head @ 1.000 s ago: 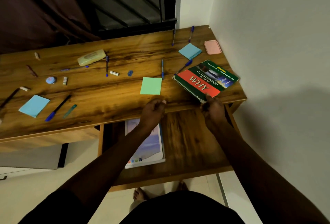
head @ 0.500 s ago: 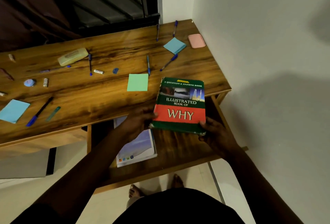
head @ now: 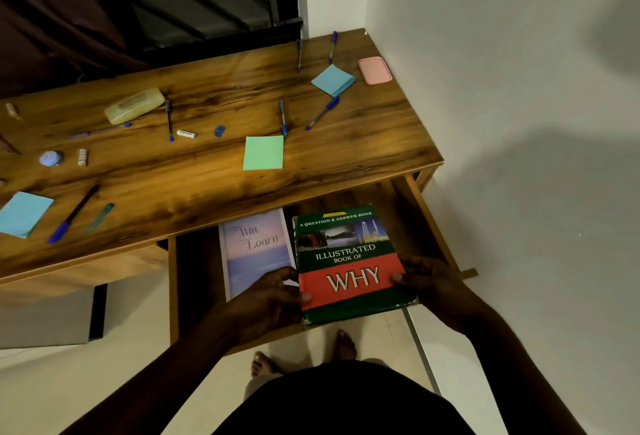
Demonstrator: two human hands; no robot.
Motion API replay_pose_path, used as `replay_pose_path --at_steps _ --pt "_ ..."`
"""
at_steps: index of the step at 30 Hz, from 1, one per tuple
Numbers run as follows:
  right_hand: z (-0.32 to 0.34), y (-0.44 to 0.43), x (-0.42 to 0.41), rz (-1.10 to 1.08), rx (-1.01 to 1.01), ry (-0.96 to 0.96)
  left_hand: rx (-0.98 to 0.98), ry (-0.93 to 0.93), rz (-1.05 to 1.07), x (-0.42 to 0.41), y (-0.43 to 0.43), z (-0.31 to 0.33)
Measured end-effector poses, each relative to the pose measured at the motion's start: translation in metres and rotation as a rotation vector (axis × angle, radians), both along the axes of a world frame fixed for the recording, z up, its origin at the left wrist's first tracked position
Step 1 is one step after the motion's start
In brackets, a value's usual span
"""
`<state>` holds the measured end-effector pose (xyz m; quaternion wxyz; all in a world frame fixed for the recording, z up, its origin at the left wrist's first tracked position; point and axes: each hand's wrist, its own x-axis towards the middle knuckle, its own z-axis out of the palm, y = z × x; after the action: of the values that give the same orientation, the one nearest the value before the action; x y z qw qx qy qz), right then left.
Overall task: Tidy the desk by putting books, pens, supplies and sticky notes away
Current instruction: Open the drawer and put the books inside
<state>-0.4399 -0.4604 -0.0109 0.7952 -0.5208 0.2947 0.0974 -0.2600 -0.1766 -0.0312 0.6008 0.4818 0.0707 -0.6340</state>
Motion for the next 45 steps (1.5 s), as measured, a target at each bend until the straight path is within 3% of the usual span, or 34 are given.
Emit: replay_pose_path --at_steps 7,12,19,26,34,45 --pt "-0.010 -0.005 0.017 -0.001 -0.102 0.075 0.064 -0.036 0.091 0.004 -0.020 -0.008" --pt "-0.026 -0.021 0.039 -0.043 -0.186 0.157 0.241 -0.264 0.070 0.009 -0.052 -0.019" --pt "-0.053 -0.043 0.067 0.068 -0.328 0.177 0.495 -0.541 -0.002 0.018 -0.078 -0.047" --pt "-0.093 -0.047 0.078 0.019 -0.419 0.135 0.590 -0.699 0.021 0.016 -0.090 -0.059" --pt "-0.123 -0.053 0.074 -0.016 -0.474 -0.018 0.680 -0.762 0.056 0.014 -0.103 -0.078" --pt "-0.151 -0.058 0.071 -0.021 -0.516 -0.023 0.708 -0.824 0.101 0.010 -0.111 -0.090"
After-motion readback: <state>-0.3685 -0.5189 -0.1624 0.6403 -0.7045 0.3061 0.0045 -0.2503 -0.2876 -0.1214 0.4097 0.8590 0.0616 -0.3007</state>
